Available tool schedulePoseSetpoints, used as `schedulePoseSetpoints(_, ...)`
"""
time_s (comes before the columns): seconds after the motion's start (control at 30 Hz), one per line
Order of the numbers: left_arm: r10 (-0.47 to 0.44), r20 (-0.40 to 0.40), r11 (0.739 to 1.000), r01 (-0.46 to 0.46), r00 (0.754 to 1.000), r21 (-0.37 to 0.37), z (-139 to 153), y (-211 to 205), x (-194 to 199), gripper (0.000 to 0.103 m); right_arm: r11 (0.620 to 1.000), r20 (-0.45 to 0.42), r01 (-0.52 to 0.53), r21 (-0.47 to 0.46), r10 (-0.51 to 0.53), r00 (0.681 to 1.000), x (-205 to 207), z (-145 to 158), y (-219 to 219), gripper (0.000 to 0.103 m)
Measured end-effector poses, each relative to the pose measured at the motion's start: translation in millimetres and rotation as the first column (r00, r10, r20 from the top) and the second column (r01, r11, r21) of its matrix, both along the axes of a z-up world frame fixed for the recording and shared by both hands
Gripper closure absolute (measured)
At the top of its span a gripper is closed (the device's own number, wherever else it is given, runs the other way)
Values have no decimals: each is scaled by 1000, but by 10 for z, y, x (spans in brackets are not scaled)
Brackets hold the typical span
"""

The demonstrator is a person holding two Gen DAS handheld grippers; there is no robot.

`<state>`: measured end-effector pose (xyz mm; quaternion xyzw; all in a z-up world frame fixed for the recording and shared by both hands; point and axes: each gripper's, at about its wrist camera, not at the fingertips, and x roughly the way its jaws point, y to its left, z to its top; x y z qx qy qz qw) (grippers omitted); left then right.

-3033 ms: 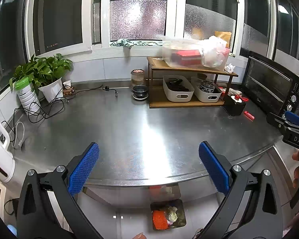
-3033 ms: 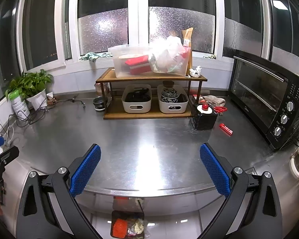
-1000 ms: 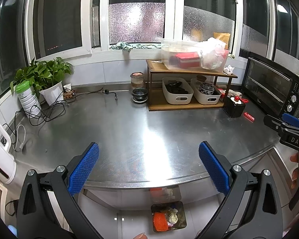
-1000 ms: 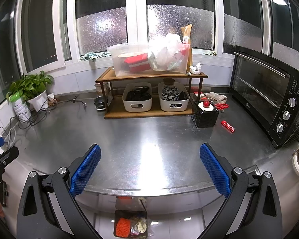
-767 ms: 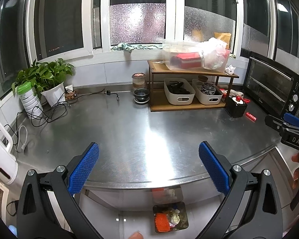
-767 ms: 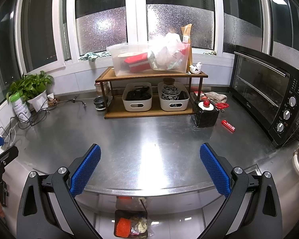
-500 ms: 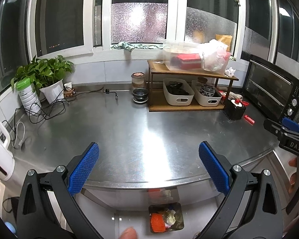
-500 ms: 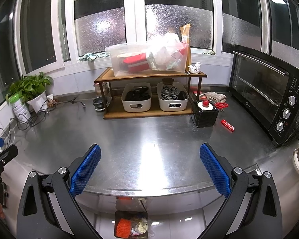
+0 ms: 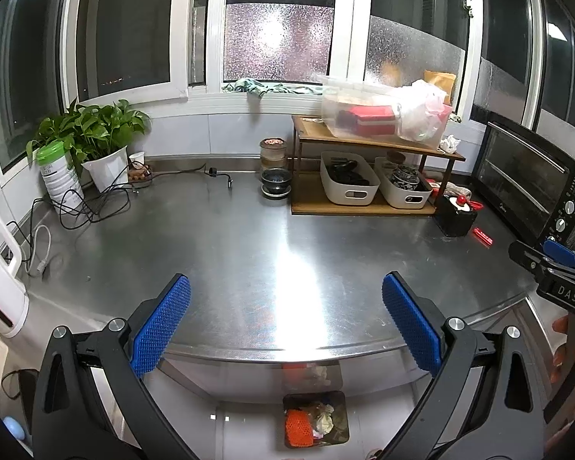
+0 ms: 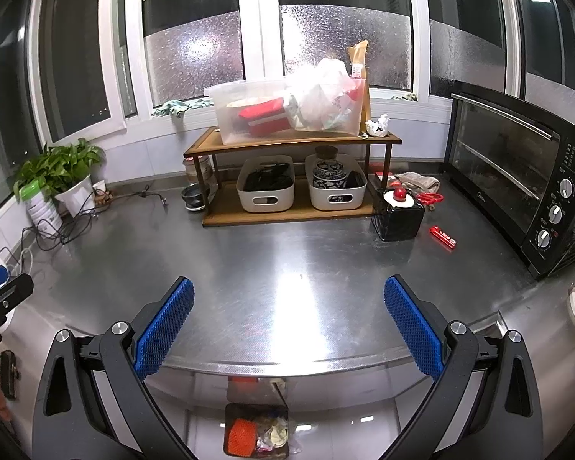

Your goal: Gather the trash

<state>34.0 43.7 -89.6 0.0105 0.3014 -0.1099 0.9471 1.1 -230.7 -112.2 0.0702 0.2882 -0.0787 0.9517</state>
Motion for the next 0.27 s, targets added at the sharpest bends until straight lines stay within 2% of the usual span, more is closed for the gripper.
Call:
schedulePoseSetpoints(0.13, 6, -16, 1000, -6, 1000, -3, -13, 15, 10, 8, 1000, -1, -3, 5, 3, 1000, -5, 3, -15, 3)
schedulePoseSetpoints(0.27, 28, -18, 999, -27, 999, 24, -40, 4, 6, 8, 1000, -1, -4, 7, 4, 1000, -28, -4, -14, 3)
